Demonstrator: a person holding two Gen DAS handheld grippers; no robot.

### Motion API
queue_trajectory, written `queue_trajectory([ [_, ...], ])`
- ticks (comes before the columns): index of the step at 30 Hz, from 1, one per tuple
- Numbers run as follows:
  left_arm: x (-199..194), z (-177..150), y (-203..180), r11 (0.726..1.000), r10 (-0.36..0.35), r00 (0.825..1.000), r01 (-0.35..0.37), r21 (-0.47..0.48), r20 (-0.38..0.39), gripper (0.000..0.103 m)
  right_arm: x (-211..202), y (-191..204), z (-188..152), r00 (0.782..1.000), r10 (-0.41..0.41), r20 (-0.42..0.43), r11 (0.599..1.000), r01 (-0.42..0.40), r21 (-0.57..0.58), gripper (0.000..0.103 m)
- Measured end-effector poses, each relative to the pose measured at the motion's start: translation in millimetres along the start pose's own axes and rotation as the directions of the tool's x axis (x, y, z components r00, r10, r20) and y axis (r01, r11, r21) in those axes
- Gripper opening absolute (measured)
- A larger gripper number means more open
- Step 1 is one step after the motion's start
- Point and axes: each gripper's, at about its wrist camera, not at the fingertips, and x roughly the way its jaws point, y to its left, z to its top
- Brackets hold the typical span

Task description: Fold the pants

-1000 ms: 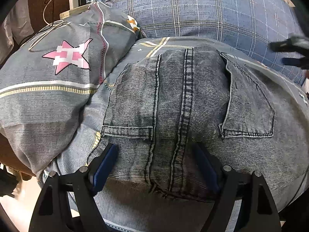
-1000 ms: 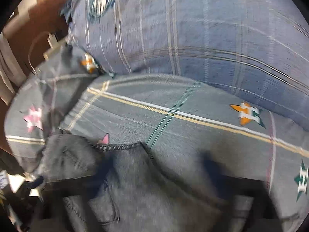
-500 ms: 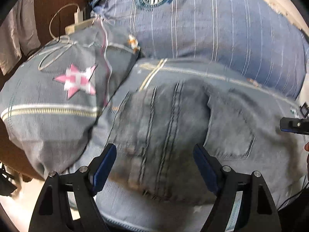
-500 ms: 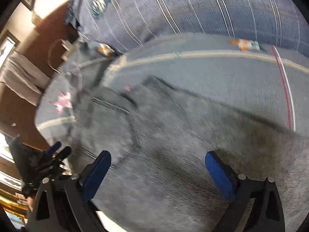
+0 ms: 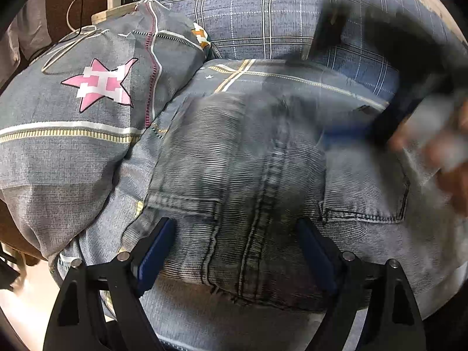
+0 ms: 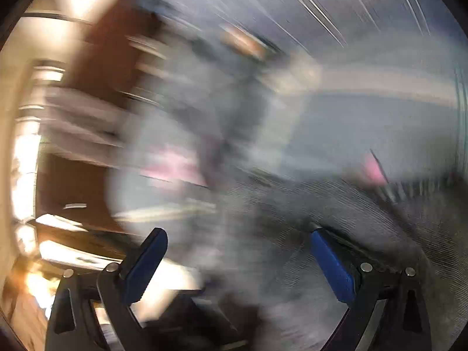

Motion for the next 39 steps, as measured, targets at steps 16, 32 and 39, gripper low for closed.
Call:
queue_trajectory([
  [16,20,23,-34,0.981,0.117,0.993,-0.111,0.162,-0.024,0.088,-184,-102,-199,0.917,-0.016,0.399,0.985,-0.054,0.164,0.101],
  [32,9,10,-65,0.964,0.167,0.985,-0.174,0.199,0.052,0.093,-308,-255,-314,0.741,-0.151,0.655,0.886,-0.193,0.422,0.096],
  [39,-17,9,-62,0.976,0.105,0.986,-0.127,0.177,0.127,0.092,-320,-262,-311,0.722,-0.283,0.631,0.883,-0.061,0.466,0.095],
])
